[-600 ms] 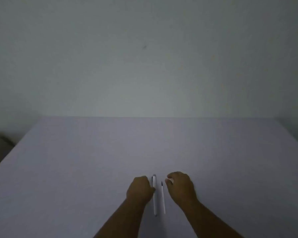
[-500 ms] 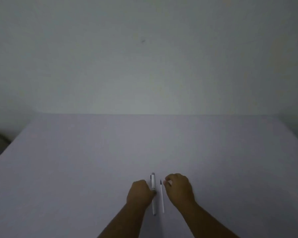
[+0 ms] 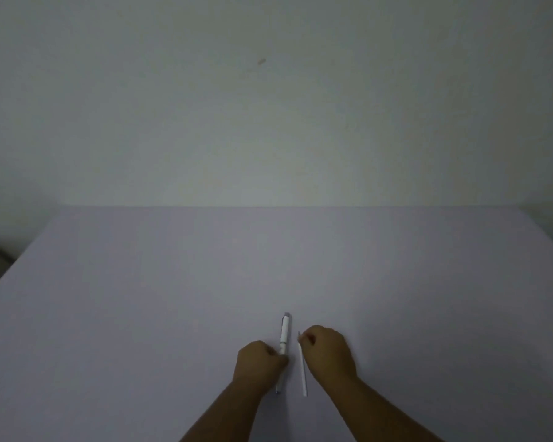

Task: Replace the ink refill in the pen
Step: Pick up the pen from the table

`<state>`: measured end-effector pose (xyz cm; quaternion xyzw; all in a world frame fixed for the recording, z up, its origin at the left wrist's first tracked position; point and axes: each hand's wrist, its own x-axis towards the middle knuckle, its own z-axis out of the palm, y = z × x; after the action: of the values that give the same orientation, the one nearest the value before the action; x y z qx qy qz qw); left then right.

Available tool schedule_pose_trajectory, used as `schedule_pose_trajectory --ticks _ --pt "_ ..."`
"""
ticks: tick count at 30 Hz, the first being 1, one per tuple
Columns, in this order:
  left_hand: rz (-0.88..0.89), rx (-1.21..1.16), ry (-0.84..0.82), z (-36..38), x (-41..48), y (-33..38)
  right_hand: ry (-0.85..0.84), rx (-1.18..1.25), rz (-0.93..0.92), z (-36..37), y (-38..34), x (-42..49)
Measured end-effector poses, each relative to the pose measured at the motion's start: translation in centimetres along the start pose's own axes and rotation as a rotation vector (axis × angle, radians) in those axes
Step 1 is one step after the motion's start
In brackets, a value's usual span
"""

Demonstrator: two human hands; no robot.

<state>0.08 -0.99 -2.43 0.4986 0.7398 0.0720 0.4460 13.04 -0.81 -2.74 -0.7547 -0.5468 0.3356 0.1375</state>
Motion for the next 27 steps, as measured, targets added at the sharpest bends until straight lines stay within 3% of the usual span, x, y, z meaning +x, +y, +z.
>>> schedule_pose_trajectory --ticks 5,15,20,22,25,27 --pt "0.118 -0.154 -0.106 -0.7 -0.5 0.0 -0.106 0.478 0.14 -0.9 -1.4 0.0" --pt "0.081 -0.349 -0.339 -2.3 -1.4 0.0 -0.259 0.756 0.288 -2.1 -1.2 0.0" --pt "0.054 -0.356 -0.416 -2.9 -1.1 -0.8 -0.1 0.963 0.416 -2.7 -0.3 1.3" --pt "0.037 -0.382 -0.399 -2.9 -1.0 -1.3 -0.034 0.813 0.354 -3.4 1.0 1.9" --pt "0.037 -0.423 -0.364 -2.7 -0.9 -1.5 -0.066 0.216 0.137 -3.9 2.4 1.6" --pt "0.046 -0.42 -0.338 -2.5 -1.0 -1.5 -0.087 0.025 0.085 -3.5 2.6 1.1"
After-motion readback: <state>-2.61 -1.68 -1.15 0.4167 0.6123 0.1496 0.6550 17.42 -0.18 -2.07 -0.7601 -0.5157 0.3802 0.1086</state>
